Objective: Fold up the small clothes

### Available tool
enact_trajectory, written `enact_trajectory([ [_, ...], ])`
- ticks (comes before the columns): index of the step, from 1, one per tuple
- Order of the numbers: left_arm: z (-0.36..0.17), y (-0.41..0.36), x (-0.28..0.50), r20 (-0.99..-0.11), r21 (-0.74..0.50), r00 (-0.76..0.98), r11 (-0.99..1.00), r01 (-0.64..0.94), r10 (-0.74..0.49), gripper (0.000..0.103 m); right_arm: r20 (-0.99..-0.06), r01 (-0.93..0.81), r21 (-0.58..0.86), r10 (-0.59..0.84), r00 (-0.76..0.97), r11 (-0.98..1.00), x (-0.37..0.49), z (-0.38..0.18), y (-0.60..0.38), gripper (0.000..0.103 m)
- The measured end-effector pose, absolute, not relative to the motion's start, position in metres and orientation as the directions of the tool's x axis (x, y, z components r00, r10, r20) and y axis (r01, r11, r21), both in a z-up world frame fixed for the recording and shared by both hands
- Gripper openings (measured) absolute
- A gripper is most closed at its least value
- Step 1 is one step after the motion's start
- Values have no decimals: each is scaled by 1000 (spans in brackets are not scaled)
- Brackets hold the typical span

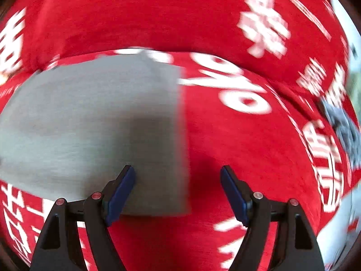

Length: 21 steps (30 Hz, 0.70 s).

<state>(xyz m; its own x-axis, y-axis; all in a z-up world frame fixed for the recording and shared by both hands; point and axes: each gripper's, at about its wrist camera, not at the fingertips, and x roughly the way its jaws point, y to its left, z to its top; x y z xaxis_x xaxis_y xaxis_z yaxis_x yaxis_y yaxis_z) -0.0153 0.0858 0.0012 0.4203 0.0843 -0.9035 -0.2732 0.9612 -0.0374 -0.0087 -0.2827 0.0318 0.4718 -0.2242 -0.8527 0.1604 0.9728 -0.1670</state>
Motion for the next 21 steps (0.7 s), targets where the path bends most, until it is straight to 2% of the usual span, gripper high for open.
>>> enact_trajectory([
  [1, 7, 96, -19, -898, -17, 424, 955, -297, 115, 103, -852, 189, -146, -220, 475, 971, -13, 37, -295, 81],
  [4, 24, 114, -23, -888, -77, 453, 948, -310, 76, 103, -838, 230, -103, -209, 504, 968, -22, 53, -307, 81],
  [9, 37, 97, -7, -871, -194, 489, 944, -266, -42, 103, -830, 103, -97, -138, 541, 990, -3, 69, -252, 81],
  [13, 28, 38, 21, -883, -123, 468, 984, -129, -49, 103, -848, -54, -126, -80, 524, 991, 22, 55, -197, 81],
  [17, 10, 14, 46, -902, -67, 431, 994, -90, -22, 103, -879, -85, -121, -67, 473, 989, 48, 28, -181, 83],
  [19, -2, 21, 55, -914, -93, 404, 990, -104, -43, 103, -874, -65, -47, -10, 485, 997, 57, 28, -194, 88],
  [21, 3, 26, 57, -913, -105, 403, 989, -108, -53, 103, -883, -26, 39, 47, 467, 999, 65, 31, -212, 87],
])
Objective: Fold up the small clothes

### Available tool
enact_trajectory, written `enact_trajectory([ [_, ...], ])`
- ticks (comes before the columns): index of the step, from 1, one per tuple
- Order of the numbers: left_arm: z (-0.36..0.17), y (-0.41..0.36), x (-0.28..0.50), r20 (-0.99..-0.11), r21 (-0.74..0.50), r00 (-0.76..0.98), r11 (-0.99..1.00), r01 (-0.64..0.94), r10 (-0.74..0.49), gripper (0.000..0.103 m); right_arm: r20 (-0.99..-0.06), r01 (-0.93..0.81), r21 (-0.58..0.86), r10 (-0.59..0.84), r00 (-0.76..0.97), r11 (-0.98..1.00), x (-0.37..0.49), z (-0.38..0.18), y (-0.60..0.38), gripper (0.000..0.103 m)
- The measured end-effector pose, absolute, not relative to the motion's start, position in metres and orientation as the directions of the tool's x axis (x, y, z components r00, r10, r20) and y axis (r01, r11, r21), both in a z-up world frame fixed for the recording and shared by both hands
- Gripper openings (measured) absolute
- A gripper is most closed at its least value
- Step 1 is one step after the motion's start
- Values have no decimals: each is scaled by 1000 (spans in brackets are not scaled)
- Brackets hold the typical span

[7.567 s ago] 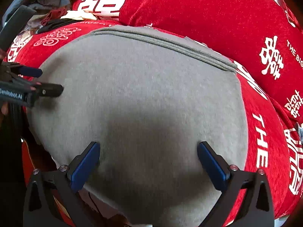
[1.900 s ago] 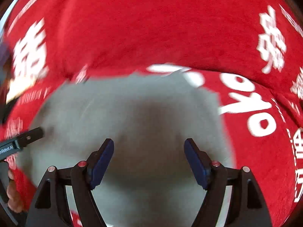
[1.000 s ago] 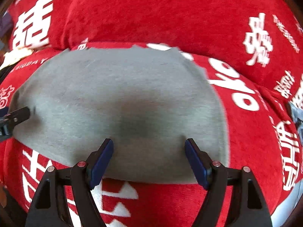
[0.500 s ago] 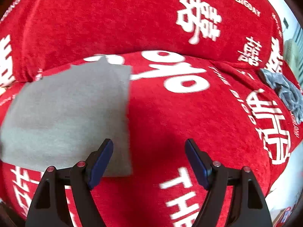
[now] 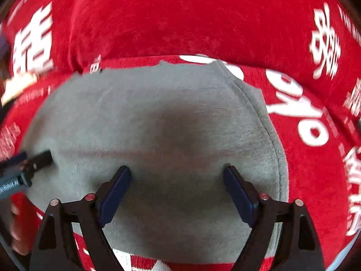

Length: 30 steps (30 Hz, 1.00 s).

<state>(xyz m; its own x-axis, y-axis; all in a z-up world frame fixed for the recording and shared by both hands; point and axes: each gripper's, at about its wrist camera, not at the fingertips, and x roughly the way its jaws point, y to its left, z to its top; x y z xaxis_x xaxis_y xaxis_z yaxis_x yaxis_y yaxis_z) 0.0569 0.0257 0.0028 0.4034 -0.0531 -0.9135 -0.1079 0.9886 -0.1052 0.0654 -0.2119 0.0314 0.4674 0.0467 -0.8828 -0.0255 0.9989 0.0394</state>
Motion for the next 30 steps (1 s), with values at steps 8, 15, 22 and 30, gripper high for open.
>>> enact_trajectory([
  [8, 40, 26, 84, -883, -253, 433, 961, -112, -182, 103, -852, 13, 115, 92, 516, 993, 89, 56, -220, 89],
  [15, -6, 10, 144, -947, -69, 321, 985, -158, -15, 103, -900, -5, -39, -33, 436, 999, 154, 17, -210, 92],
  [22, -14, 13, 175, -953, -57, 303, 983, -173, -2, 103, -917, 67, -5, -32, 398, 998, 202, -1, -232, 103],
  [30, -15, 13, 201, -957, -40, 289, 984, -175, 12, 103, -925, 67, -50, -71, 374, 997, 220, 4, -224, 103],
])
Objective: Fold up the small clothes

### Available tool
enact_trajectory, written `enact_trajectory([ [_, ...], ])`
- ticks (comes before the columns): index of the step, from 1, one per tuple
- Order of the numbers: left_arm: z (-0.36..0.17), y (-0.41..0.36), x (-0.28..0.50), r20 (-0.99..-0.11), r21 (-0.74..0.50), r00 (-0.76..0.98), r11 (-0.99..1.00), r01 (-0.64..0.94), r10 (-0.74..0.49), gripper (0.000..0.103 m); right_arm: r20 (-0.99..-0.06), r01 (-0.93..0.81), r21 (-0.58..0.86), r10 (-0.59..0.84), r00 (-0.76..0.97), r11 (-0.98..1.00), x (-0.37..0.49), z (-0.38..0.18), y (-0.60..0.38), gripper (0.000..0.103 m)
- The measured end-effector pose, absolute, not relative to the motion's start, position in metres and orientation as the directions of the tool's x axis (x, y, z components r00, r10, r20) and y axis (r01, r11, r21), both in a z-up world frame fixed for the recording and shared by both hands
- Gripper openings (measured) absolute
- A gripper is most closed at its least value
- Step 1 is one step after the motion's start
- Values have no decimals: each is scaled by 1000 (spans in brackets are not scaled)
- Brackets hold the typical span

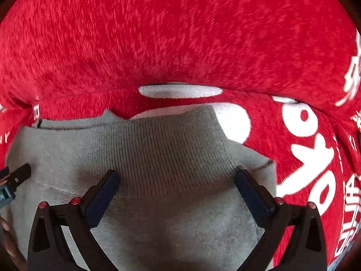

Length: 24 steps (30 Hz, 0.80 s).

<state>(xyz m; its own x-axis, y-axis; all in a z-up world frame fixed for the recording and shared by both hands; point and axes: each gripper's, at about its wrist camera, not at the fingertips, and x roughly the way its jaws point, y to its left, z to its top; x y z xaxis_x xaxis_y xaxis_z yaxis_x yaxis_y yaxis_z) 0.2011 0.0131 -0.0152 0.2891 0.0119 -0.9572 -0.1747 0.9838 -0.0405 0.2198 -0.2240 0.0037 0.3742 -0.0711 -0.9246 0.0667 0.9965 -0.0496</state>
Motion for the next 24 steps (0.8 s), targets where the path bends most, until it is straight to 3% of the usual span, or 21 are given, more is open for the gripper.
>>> enact_trajectory([
  [6, 9, 9, 180, -933, -122, 355, 981, -151, -62, 103, -896, -19, -5, 4, 444, 1000, 184, 26, -195, 103],
  [24, 7, 21, 42, -855, -67, 518, 992, -103, -4, 103, -839, -48, -59, -23, 544, 997, 44, 12, -210, 103],
])
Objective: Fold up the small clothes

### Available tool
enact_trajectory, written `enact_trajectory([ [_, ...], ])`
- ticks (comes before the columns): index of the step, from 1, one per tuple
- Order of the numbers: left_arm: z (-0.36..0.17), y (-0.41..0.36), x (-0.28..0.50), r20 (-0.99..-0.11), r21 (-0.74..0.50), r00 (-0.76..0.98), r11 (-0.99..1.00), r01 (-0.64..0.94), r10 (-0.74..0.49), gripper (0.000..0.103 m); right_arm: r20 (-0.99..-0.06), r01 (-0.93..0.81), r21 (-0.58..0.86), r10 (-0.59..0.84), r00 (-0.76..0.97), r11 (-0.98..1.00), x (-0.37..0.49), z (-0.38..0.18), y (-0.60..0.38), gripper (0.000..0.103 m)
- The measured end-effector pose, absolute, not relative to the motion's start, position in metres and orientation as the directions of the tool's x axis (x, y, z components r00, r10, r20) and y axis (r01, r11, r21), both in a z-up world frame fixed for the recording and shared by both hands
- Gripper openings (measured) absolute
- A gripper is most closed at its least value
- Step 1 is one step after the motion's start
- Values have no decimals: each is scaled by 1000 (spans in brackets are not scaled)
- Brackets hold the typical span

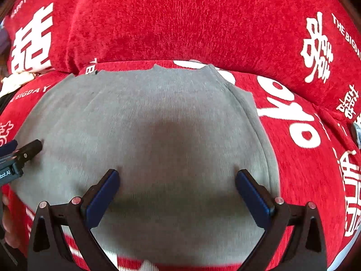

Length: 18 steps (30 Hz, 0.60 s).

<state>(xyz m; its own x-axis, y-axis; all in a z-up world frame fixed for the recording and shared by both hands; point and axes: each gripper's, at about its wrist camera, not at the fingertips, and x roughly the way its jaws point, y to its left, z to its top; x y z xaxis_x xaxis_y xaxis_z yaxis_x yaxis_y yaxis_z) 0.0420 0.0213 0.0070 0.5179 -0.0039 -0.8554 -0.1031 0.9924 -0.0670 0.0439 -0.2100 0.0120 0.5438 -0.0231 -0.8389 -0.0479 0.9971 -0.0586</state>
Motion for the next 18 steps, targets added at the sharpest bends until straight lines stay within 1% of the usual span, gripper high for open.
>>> enact_trajectory([
  [3, 4, 31, 24, -851, -128, 523, 987, -98, -58, 103, -854, -49, -39, -8, 520, 998, 31, 1, -219, 103],
  [6, -1, 32, 10, -844, -117, 533, 990, -75, -60, 103, -833, -63, -32, 9, 553, 998, 13, -2, -227, 103],
  [7, -3, 31, 6, -847, -92, 529, 994, -62, -46, 103, -832, -72, -28, 16, 555, 997, 8, -1, -230, 103],
  [10, -3, 33, -16, -832, -85, 552, 996, -33, -53, 103, -836, -86, -20, 30, 548, 996, -3, 0, -238, 103],
  [13, 10, 37, -30, -853, -85, 517, 996, -12, -67, 103, -853, -99, -23, 32, 521, 995, -11, 5, -241, 103],
  [15, 21, 49, -31, -846, -127, 524, 992, -19, -98, 103, -855, -99, -30, 25, 517, 995, -13, 14, -239, 103],
  [16, 30, 62, -26, -832, -155, 544, 987, -48, -104, 103, -845, -94, -30, 25, 534, 995, -13, 20, -238, 103],
  [17, 32, 71, -20, -832, -176, 544, 982, -71, -110, 103, -835, -91, -28, 27, 549, 995, -12, 25, -237, 103],
  [18, 29, 83, -8, -840, -223, 525, 969, -104, -137, 103, -827, -89, -26, 29, 562, 996, -8, 30, -234, 103],
])
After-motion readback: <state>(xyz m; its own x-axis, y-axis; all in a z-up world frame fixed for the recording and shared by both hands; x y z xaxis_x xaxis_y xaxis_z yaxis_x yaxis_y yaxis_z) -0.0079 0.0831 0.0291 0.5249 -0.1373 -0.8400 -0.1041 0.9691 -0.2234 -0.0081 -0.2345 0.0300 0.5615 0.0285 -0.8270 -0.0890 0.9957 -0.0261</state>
